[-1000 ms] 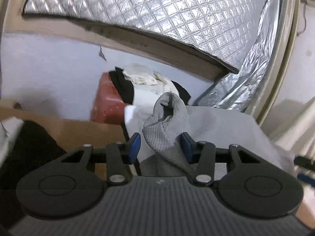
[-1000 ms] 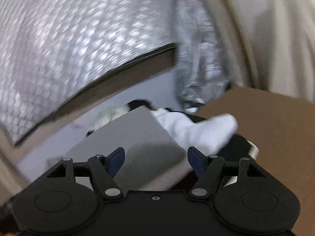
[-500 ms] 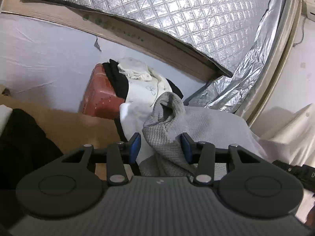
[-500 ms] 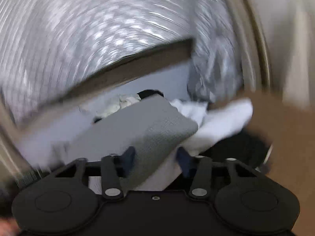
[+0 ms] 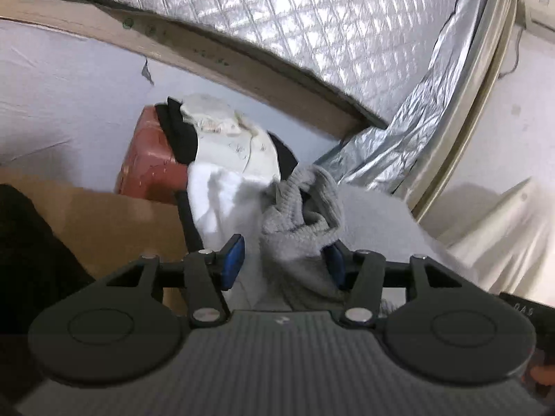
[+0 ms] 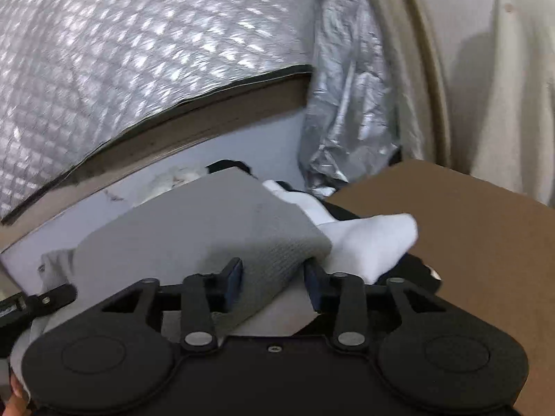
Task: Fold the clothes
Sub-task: 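Lower the grey T-shirt onto the white shirt and open both grippers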
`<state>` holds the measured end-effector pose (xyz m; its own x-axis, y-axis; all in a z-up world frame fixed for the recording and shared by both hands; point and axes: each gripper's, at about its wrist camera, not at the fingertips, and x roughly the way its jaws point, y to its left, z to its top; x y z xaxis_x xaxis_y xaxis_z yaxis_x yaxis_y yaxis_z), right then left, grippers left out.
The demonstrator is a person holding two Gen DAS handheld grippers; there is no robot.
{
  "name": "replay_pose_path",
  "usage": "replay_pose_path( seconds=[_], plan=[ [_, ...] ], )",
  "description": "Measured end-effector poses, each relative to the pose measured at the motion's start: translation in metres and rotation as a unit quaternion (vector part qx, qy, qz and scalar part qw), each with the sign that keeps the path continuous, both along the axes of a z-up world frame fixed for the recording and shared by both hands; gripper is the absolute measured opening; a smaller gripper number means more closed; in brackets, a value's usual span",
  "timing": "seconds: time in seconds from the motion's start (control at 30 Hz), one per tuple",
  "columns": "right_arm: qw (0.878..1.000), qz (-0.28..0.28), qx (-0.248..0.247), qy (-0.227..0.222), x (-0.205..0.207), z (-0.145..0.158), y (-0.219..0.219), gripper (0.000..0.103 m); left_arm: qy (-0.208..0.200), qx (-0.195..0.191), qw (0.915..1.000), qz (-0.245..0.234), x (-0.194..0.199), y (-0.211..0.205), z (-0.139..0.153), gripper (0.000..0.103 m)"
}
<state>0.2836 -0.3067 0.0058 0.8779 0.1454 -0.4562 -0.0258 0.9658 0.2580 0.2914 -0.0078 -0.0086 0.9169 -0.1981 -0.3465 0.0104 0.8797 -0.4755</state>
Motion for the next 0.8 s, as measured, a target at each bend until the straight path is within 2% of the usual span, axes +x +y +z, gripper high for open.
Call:
replay_pose_path(
  seconds=[0.07,0.1,0.13,0.2,0.27,0.33,0.43,0.5,0.6,0.73,0.8],
  plan=[
    [0.997,-0.03,-0.069,-0.025,-0.009,0.012,0.015,0.042,-0.024,0.016,0.9995,0.011,-0.011,0.002,0.014,0.044],
    [0.99,-0.054,-0.122,-0.054,-0.019,0.018,0.026,0.042,-0.043,0.033,0.9984,0.017,-0.019,0.002,0.023,0.044],
    [0.981,-0.063,-0.161,-0.084,-0.028,0.024,0.035,0.047,-0.062,0.05,0.9966,0.023,-0.027,0.001,0.032,0.044],
    [0.973,-0.031,-0.186,-0.135,-0.038,0.034,0.046,0.049,-0.09,0.063,0.994,0.002,-0.038,-0.001,0.045,0.044],
    [0.976,0.056,-0.156,-0.138,-0.036,0.036,0.052,0.047,-0.09,0.059,0.9938,-0.028,-0.039,-0.005,0.048,0.04],
    [0.978,0.096,-0.142,-0.119,-0.025,0.028,0.057,0.048,-0.068,0.045,0.9956,-0.046,-0.027,-0.008,0.039,0.039],
    [0.981,0.101,-0.153,-0.067,0.004,0.003,0.057,0.052,-0.017,0.05,0.9978,-0.04,0.001,-0.007,0.01,0.039],
    [0.986,0.1,-0.123,-0.053,0.021,-0.014,0.045,0.052,0.013,0.081,0.9964,-0.02,0.018,-0.007,-0.008,0.039],
    [0.99,0.099,-0.091,-0.037,0.034,-0.018,0.038,0.052,0.015,0.071,0.997,-0.029,0.022,-0.005,-0.008,0.039],
    [0.991,0.093,-0.089,-0.034,0.032,-0.02,0.042,0.052,0.013,0.07,0.9971,-0.026,0.022,-0.008,-0.01,0.039],
    [0.992,0.083,-0.087,-0.023,0.021,-0.016,0.043,0.053,0.022,0.067,0.997,-0.033,0.016,-0.007,-0.001,0.04]
  ],
)
